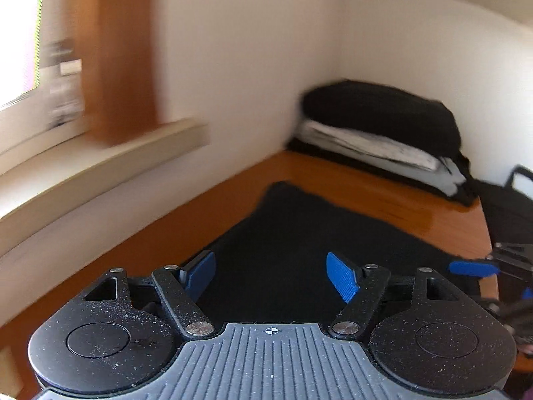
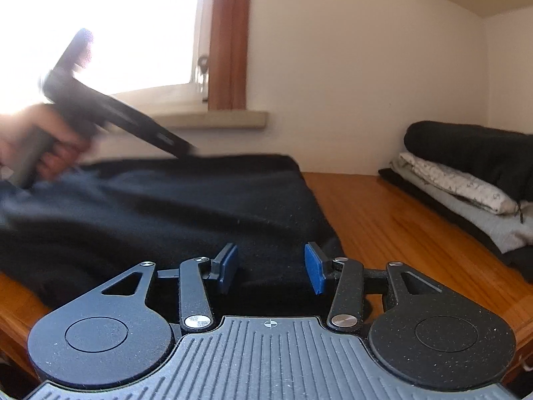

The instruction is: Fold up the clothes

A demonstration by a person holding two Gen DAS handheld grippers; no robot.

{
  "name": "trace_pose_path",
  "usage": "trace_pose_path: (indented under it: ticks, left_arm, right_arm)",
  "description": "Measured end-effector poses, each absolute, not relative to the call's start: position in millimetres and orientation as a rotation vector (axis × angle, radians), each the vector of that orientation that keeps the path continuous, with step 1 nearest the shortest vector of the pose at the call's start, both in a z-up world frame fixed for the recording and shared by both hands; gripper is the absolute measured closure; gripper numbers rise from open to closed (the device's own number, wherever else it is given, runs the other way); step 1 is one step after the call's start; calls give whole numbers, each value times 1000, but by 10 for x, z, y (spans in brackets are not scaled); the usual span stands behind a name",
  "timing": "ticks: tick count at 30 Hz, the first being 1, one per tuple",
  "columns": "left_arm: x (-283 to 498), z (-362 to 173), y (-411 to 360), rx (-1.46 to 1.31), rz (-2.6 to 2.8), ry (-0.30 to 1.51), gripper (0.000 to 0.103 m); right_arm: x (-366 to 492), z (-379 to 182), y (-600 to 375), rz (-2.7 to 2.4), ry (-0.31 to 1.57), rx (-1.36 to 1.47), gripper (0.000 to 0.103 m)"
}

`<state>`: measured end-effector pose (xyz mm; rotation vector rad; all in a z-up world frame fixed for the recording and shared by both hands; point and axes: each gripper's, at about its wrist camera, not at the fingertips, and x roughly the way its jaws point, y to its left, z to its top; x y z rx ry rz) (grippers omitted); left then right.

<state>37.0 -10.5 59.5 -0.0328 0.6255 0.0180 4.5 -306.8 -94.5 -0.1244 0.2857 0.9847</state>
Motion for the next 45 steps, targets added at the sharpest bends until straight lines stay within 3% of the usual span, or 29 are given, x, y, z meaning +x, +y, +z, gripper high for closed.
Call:
trace_pose_path:
  ticks: [12, 20, 26, 33, 41, 45]
  left_arm:
    - [1535, 92, -519, 67, -23, 663, 29]
    - [1543, 25, -511, 103, -11, 675, 28]
    - [1562, 29, -494, 86, -24, 672, 26]
    - [1581, 12, -552, 115, -13, 676, 25]
    - [1516, 31, -354, -20, -51, 641, 26]
    - [1498, 38, -236, -95, -67, 626, 28]
  right_arm:
    - [-102, -1011, -3373, 1034, 287, -134, 58]
    - [-172, -795, -3628, 1072, 324, -49, 61]
    - [-68, -753, -3168, 1056, 289, -101, 63]
    - [-57, -783, -3476, 1005, 397, -147, 85]
    - [49, -664, -3859, 993, 368, -182, 83]
    - [168, -671, -3611, 1073, 376, -285, 74]
